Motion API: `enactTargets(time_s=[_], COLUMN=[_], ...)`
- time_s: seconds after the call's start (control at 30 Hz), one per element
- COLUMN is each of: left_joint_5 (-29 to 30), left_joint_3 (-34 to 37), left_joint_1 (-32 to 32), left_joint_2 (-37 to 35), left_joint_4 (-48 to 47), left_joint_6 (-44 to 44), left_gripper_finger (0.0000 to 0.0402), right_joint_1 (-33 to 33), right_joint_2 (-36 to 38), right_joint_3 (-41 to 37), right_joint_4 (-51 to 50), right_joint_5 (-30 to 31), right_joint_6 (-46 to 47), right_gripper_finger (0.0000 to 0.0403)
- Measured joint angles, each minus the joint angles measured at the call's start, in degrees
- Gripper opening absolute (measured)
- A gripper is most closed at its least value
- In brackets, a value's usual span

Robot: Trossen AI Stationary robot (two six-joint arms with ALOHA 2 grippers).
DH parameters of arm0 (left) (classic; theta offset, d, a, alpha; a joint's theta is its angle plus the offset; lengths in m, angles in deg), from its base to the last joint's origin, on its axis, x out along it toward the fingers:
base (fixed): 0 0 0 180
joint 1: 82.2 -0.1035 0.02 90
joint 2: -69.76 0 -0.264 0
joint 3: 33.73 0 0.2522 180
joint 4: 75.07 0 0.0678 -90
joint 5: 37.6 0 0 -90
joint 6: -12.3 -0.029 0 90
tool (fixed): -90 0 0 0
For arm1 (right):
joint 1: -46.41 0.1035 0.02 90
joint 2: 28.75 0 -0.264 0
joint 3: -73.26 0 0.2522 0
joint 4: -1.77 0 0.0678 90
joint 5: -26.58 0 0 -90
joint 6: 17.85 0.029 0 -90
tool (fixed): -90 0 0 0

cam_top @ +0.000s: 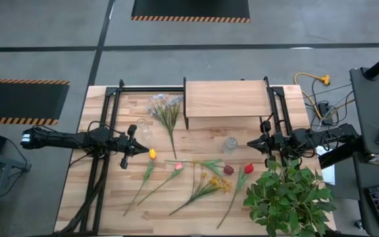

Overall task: Pick and place flowers into a vace then onto a shelf
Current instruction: Prepare the left transparent vase

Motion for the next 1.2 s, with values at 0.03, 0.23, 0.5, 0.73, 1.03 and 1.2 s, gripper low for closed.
enactTargets(time_s=[0.03,0.23,0.5,0.73,1.03,1.2], left_joint_5=[0.00,0.15,1.15,1.88,4.76,4.81], left_joint_3=[-0.02,-0.02,-0.02,-0.13,-2.25,-2.45], left_joint_1=[0.00,-0.02,-0.07,-0.07,-0.07,-0.07], left_joint_2=[0.00,-0.01,-0.07,-0.07,0.09,0.04], left_joint_4=[0.00,0.02,8.53,16.51,21.57,30.53], left_joint_6=[0.00,0.00,-0.02,-0.01,1.72,4.52], left_gripper_finger=[0.0000,0.0000,0.0000,0.0024,0.0140,0.0151], right_joint_1=[0.00,0.00,0.00,0.00,0.00,0.00], right_joint_2=[0.00,0.00,0.04,0.04,0.02,0.02], right_joint_3=[0.00,-0.01,-0.01,0.00,0.00,-0.01], right_joint_4=[0.00,0.01,0.05,0.32,1.57,1.57], right_joint_5=[0.02,0.34,0.37,0.39,0.42,0.44], right_joint_6=[-0.93,-4.26,-4.34,-2.28,-1.93,-2.15], right_gripper_finger=[0.0013,0.0013,0.0013,0.0013,0.0013,0.0013])
